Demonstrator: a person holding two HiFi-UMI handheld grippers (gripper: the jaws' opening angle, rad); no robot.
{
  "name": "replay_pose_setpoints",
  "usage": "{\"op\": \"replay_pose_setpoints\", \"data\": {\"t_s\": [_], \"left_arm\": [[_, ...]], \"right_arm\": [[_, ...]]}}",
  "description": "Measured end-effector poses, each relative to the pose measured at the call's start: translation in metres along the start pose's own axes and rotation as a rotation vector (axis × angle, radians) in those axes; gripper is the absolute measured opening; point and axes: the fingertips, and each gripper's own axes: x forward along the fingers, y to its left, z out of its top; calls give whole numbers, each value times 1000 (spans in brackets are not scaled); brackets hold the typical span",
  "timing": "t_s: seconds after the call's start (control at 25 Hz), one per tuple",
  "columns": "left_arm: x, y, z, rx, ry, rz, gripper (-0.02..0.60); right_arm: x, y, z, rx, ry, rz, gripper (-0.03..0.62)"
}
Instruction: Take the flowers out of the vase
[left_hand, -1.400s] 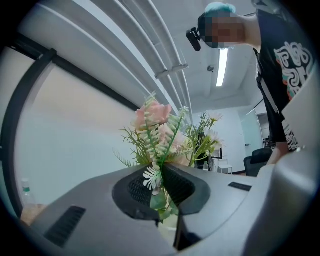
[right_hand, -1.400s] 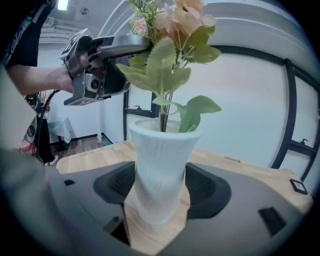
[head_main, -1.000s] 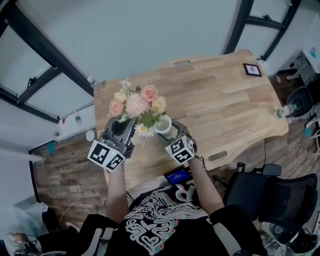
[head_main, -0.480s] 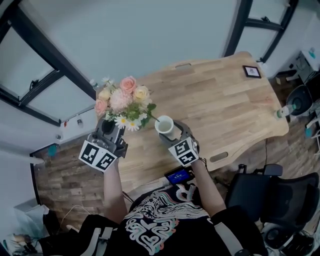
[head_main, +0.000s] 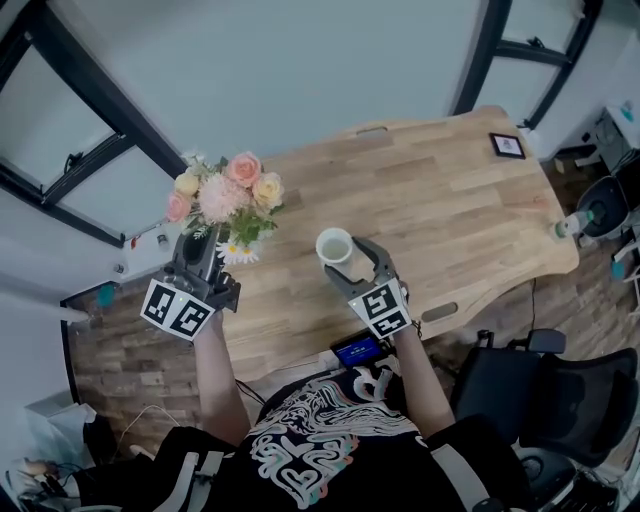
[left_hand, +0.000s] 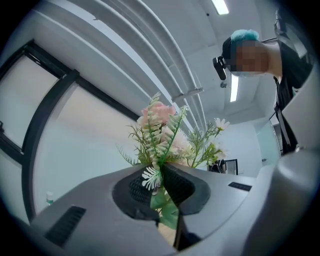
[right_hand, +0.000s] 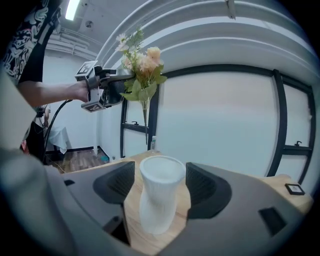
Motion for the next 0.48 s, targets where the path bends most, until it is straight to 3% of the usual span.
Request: {"op": "replay_pose_setpoints", "data": {"t_s": [0.2, 0.48], "left_arm": [[-10, 4, -9, -8, 23, 16, 44], [-19, -3, -50, -44, 109, 20, 44]], "right_arm": [[-12, 1, 20, 20, -56, -9, 319], [-25, 0, 48, 8, -157, -46, 319]]}}
